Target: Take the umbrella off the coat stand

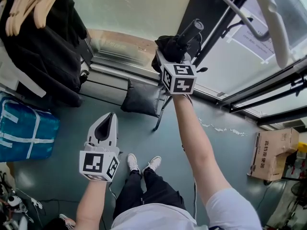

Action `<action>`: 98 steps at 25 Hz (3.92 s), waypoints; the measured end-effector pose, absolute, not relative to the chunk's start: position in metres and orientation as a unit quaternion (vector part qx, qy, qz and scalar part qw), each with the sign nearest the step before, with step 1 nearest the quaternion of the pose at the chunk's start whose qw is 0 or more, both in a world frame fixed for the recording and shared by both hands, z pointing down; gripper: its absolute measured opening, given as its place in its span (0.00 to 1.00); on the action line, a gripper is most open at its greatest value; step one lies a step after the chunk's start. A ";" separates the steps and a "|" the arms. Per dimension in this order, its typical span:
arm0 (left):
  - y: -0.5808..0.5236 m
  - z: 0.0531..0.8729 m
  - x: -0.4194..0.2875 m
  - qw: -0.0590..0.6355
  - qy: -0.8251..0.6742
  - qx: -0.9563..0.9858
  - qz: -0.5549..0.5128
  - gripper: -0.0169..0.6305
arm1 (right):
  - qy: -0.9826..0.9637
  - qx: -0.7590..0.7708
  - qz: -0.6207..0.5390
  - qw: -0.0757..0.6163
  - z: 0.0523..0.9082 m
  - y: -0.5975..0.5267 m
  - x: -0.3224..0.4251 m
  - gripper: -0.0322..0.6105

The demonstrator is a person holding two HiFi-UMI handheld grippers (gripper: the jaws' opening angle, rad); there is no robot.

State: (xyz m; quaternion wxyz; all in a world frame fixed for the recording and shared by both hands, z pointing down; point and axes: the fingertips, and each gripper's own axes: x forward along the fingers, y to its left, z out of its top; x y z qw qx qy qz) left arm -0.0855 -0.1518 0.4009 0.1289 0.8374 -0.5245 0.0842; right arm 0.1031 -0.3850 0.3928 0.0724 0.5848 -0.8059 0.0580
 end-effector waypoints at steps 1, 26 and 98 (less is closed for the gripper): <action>-0.152 0.401 -0.086 0.129 -0.524 0.837 0.084 0.06 | -0.808 0.582 0.052 0.076 0.391 -0.385 0.101 0.43; -0.137 0.387 -0.111 0.119 -0.542 0.828 0.085 0.06 | -0.823 0.560 0.021 0.096 0.364 -0.313 0.092 0.43; -0.083 0.285 -0.166 0.038 -0.578 0.814 0.042 0.06 | -0.681 0.730 0.030 0.047 0.267 0.001 0.278 0.43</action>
